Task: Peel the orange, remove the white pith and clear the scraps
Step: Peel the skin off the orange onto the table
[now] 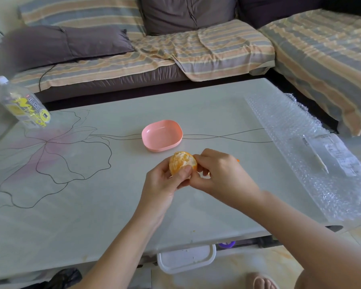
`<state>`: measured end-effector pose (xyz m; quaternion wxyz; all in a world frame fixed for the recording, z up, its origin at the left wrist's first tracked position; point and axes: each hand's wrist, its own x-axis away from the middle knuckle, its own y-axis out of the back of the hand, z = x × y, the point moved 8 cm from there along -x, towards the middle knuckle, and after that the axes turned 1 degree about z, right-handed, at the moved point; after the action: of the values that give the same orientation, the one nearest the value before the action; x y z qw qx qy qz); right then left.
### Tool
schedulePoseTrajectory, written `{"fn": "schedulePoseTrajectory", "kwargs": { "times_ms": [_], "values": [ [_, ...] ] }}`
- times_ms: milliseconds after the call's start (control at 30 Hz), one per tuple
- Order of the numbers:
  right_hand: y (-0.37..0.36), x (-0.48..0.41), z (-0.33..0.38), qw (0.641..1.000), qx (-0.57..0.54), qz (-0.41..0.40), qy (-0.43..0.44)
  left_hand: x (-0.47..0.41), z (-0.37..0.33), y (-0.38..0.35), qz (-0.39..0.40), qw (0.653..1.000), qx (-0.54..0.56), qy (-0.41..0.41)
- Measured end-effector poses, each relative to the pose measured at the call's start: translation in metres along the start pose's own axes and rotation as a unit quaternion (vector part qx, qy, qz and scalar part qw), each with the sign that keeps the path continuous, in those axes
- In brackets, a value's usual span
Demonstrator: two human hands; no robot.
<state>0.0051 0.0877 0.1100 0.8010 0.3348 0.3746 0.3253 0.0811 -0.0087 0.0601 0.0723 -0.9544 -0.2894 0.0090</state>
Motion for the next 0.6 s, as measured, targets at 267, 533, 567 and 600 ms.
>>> {"fn": "schedulePoseTrajectory", "kwargs": {
  "times_ms": [267,533,567,600],
  "values": [
    [0.0015,0.004,0.0083,0.999,0.027,-0.04,-0.021,0.0022,-0.0058,-0.0022,-0.004,0.999,-0.016,-0.028],
    [0.0028,0.003,0.0066,0.998,-0.042,-0.048,-0.025,0.0026,-0.0035,0.0038,-0.015,1.0,-0.018,-0.014],
    [0.0035,0.0022,0.0062,0.997,-0.056,-0.047,-0.024,0.0022,-0.0039,0.0047,-0.02,1.0,-0.014,-0.012],
    [0.0038,0.0015,0.0062,0.997,-0.068,-0.042,-0.023,0.0016,-0.0039,0.0058,-0.022,1.0,-0.009,-0.009]
  ]
}}
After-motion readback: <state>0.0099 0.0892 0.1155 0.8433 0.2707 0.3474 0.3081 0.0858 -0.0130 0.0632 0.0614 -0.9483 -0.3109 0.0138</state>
